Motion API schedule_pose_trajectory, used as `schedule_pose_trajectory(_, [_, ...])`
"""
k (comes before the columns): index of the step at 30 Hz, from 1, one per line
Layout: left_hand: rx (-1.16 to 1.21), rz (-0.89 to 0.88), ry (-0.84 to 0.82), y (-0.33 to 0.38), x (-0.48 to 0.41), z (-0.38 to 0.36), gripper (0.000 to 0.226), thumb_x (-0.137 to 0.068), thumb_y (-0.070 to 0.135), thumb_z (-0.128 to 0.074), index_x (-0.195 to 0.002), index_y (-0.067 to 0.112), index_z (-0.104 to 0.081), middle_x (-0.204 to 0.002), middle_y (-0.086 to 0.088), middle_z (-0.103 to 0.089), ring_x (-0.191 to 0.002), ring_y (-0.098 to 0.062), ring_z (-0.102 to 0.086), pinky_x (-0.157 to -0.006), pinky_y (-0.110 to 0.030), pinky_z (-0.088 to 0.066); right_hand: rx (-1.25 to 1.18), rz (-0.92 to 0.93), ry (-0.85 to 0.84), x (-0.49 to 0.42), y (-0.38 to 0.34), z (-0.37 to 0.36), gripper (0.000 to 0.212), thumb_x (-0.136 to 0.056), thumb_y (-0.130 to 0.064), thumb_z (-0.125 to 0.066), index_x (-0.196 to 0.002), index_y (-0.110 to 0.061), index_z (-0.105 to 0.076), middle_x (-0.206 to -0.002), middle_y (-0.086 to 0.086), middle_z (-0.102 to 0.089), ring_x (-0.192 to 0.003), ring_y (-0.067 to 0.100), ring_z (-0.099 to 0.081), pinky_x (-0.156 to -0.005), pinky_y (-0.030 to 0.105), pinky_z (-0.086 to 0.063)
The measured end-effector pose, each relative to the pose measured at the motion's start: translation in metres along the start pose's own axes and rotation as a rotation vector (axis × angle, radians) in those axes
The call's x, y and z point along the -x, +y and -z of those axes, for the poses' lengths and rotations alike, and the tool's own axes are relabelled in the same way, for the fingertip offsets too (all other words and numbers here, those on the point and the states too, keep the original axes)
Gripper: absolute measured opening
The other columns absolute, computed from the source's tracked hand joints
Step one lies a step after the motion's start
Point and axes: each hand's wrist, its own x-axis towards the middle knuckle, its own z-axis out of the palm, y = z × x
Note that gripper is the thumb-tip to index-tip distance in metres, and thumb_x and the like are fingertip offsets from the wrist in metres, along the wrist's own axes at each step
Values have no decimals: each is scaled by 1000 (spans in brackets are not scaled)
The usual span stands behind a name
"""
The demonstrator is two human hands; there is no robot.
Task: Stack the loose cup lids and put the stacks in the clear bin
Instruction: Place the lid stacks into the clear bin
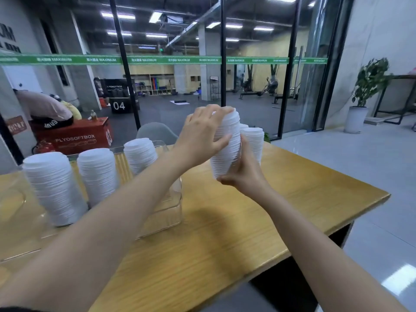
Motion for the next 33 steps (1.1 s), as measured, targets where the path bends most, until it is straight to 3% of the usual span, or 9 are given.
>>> schedule_pose_trajectory(5, [-55, 28, 68, -11, 23, 67, 56, -89, 41, -51, -141, 23, -44, -136, -2, -50, -124, -26, -43, -102, -44, -31, 8, 93, -33, 5, -60, -17, 122, -62, -13, -91, -154, -22, -12, -131, 4, -48, -117, 23, -49, -91, 40, -50])
schedule_pose_trajectory(11, [-147, 38, 132, -27, 49, 134, 55, -90, 40, -54, -142, 22, -43, -134, -4, -51, -121, -27, -45, -103, -45, -31, -34, 180, -67, 12, -121, -44, 117, -65, -16, -89, -153, -25, -12, -124, 6, -54, -107, 22, -55, -63, 12, -44])
schedule_pose_trajectory(14, [-209, 64, 122, -43, 70, 158, 62, -85, 50, -41, -140, 22, -45, -132, -3, -52, -119, -28, -47, -99, -43, -32, -77, 214, -99, 19, -145, -73, 112, -64, -16, -89, -150, -22, -17, -122, 7, -54, -107, 25, -57, -74, 31, -56])
schedule_pose_trajectory(17, [-266, 109, 103, -63, 97, 175, 65, -83, 52, -37, -140, 23, -46, -131, -2, -54, -118, -27, -47, -98, -43, -32, -89, 231, -139, 28, -161, -109, 113, -62, -18, -90, -149, -19, -17, -126, 6, -53, -111, 25, -55, -85, 48, -54])
schedule_pose_trajectory(22, [-334, 197, 43, -95, 147, 193, 61, -85, 50, -38, -141, 25, -46, -130, 0, -54, -120, -26, -46, -101, -43, -29, -166, 245, -246, 42, -173, -171, 117, -60, -9, -92, -150, -10, -17, -130, -3, -41, -118, 14, -44, -95, 31, -42])
schedule_pose_trajectory(25, [-355, 258, 9, -110, 176, 198, 60, -86, 47, -39, -141, 25, -47, -132, -1, -54, -122, -26, -46, -101, -42, -27, -195, 253, -281, 50, -176, -205, 120, -54, -13, -94, -148, -6, -21, -133, 4, -44, -120, 21, -46, -99, 36, -43])
schedule_pose_trajectory(28, [-371, 308, -25, -122, 200, 196, 65, -83, 48, -31, -142, 25, -47, -134, -1, -53, -123, -26, -45, -101, -40, -25, -186, 219, -338, 57, -176, -230, 117, -55, -8, -94, -147, -5, -22, -124, -4, -42, -111, 8, -42, -92, 23, -38])
schedule_pose_trajectory(31, [-378, 351, -56, -131, 216, 190, 62, -84, 42, -36, -143, 25, -48, -135, -1, -53, -123, -26, -44, -101, -39, -25, -184, 194, -413, 61, -171, -248, 121, -53, -12, -95, -146, -11, -19, -135, 0, -44, -121, 18, -47, -100, 36, -44])
schedule_pose_trajectory(33, [-377, 378, -72, -137, 224, 185, 60, -85, 38, -40, -143, 25, -47, -135, -1, -52, -123, -26, -44, -101, -38, -24, -170, 171, -446, 62, -170, -257, 121, -53, -10, -95, -146, -10, -18, -138, 1, -41, -123, 18, -45, -103, 34, -42])
